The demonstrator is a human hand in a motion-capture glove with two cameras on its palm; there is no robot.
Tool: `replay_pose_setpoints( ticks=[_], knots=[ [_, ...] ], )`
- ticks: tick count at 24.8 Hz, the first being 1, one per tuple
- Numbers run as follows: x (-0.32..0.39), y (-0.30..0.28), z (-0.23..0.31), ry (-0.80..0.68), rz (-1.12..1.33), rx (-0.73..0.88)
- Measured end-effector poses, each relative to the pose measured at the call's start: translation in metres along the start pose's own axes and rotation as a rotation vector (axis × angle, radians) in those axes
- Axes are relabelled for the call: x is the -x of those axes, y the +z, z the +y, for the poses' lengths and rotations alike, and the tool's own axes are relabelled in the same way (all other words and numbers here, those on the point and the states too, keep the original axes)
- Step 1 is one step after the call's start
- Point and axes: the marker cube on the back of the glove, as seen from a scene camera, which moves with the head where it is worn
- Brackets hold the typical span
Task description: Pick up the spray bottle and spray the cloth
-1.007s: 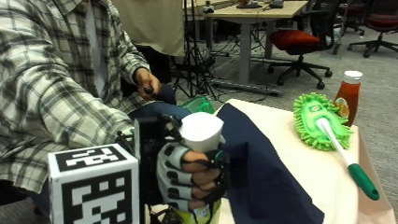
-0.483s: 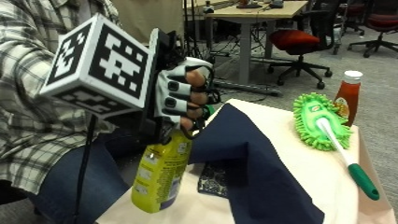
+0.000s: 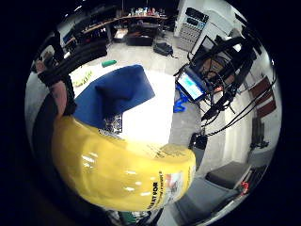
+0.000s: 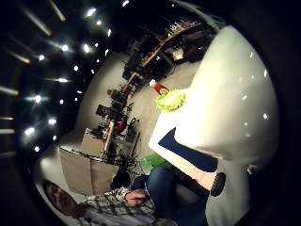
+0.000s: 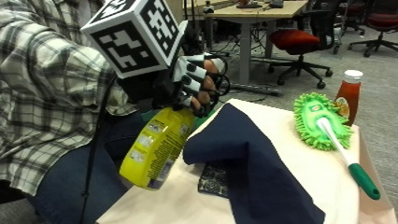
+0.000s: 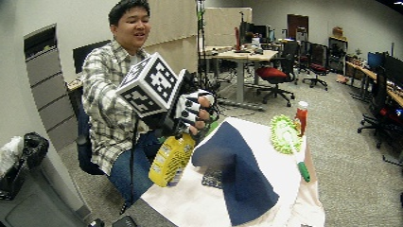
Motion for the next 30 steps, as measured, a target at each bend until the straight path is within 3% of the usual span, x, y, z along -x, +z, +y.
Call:
replay_pose_setpoints(
  ticks=[13,30],
  knots=[
    [0.025,0.010,-0.014,-0.086,0.204,0.131],
    [0.057,0.066,-0.014,-0.237,0.538,0.328]
  ],
)
